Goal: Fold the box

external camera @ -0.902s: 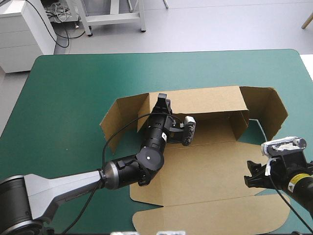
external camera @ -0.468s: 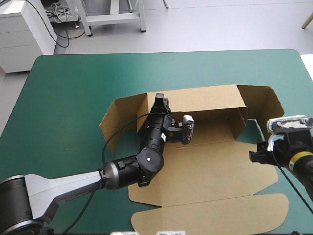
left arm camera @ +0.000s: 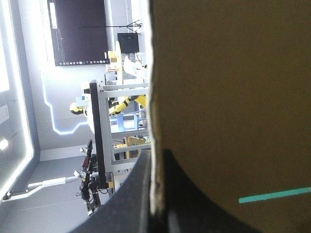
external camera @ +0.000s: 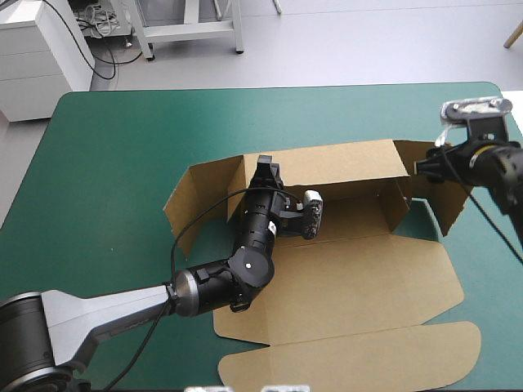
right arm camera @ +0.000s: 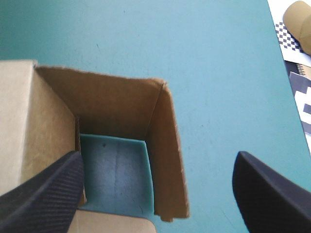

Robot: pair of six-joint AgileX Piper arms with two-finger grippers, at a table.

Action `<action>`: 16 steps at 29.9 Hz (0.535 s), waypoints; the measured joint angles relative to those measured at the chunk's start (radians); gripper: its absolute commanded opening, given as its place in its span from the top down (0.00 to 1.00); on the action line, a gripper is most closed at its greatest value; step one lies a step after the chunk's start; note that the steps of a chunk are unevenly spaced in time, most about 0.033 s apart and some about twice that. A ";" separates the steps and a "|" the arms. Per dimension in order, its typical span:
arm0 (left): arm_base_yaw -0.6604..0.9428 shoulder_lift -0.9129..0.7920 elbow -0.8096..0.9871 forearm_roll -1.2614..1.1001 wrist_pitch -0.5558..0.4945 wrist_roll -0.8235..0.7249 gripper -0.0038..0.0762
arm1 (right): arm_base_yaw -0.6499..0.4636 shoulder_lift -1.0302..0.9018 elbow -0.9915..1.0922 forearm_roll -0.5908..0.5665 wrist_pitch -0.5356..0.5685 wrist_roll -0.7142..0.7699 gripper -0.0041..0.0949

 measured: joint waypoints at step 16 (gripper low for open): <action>0.000 0.000 0.002 -0.002 0.010 0.000 0.96 | -0.256 0.506 -0.534 0.474 0.245 -0.330 0.18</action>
